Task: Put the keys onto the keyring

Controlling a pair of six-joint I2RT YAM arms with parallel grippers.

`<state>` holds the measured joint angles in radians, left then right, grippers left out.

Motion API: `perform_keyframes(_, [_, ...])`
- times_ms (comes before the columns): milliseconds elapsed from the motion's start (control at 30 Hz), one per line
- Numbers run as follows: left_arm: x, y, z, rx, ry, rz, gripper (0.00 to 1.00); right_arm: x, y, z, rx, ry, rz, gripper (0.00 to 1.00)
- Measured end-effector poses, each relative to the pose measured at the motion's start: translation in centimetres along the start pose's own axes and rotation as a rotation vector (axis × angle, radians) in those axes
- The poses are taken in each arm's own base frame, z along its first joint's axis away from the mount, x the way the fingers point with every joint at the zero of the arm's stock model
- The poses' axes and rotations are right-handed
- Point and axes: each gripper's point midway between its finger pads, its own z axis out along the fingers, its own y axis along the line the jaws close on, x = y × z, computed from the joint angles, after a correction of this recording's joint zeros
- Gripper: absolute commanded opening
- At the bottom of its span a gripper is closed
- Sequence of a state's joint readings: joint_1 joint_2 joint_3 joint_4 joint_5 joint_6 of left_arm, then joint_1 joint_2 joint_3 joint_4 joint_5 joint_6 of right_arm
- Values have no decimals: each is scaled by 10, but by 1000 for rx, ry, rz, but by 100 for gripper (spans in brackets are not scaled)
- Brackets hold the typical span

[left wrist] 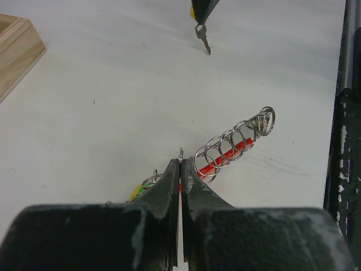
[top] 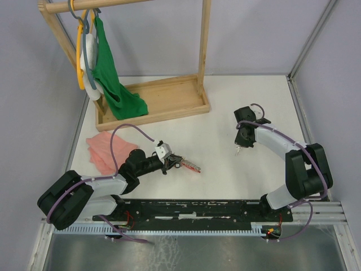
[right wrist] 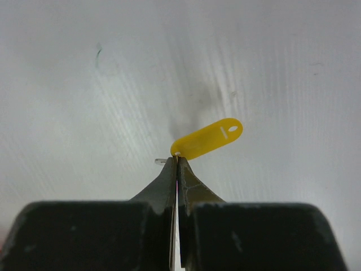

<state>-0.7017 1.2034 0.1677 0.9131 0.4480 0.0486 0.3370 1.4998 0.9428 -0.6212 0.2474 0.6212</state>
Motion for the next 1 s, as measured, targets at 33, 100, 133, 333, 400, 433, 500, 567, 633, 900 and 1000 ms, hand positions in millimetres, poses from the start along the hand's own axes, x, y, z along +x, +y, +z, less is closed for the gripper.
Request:
perform_keyframes(33, [0,0,0,0,0,1,3,2,5,-7,-30,7,-58,1])
perform_keyframes(100, [0,0,0,0,0,2,3,7,9,-21,-74,37,-159,1])
perform_keyframes(133, [0,0,0,0,0,3,3,10,10,-29,-93,58,-214,1])
perform_keyframes(333, [0,0,0,1,1,3,3,24,21,-55,-173,154,-443,2])
perform_keyframes(400, [0,0,0,1,1,3,3,30,31,-53,-198,182,-511,2])
perform_keyframes(433, [0,0,0,2,1,3,3,34,38,-50,-208,201,-552,3])
perform_keyframes(500, [0,0,0,2,2,3,3,41,52,-39,-212,234,-626,4])
perform_keyframes(567, [0,0,0,3,2,3,3,47,67,-31,-226,255,-688,6])
perform_keyframes(633, [0,0,0,3,2,3,3,47,86,-25,-243,228,-746,6])
perform_keyframes(900, [0,0,0,3,2,3,3,62,119,11,-253,176,-871,17])
perform_keyframes(1000, [0,0,0,3,2,3,3,62,123,14,-266,131,-882,26])
